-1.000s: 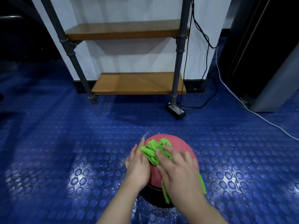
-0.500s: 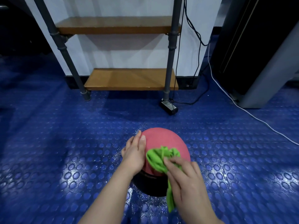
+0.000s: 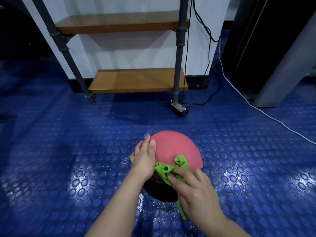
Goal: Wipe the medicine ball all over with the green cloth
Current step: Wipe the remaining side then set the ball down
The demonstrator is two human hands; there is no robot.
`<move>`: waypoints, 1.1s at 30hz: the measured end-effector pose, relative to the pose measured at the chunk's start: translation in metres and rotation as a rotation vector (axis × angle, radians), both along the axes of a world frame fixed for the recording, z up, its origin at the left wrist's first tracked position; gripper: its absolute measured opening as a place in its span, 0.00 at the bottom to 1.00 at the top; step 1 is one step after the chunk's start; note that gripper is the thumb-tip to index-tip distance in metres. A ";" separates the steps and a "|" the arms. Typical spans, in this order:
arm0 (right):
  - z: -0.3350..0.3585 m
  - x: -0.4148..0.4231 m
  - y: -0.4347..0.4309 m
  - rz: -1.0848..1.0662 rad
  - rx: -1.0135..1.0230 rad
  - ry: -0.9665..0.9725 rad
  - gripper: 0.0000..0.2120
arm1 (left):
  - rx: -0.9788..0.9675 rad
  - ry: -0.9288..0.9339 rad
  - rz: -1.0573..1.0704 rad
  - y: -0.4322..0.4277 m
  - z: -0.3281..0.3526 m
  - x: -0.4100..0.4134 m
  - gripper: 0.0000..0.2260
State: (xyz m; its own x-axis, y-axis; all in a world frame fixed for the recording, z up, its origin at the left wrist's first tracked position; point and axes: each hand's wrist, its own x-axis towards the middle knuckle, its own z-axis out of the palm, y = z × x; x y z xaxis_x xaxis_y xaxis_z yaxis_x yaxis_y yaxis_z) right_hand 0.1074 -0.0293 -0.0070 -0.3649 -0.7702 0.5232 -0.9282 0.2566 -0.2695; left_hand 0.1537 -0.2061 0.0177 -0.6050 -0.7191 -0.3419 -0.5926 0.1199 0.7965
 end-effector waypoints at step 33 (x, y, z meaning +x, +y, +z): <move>-0.033 -0.072 0.013 -0.577 -0.519 -1.511 0.10 | 0.152 0.347 0.193 -0.022 -0.047 0.055 0.19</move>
State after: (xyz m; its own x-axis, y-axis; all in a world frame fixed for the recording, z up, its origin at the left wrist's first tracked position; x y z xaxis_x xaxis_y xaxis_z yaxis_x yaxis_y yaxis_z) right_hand 0.0351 -0.0162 -0.0399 -0.8879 -0.2408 -0.3920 0.3917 0.0511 -0.9187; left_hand 0.2088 -0.2281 -0.0294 -0.5622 -0.7873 -0.2530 -0.2866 -0.1015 0.9527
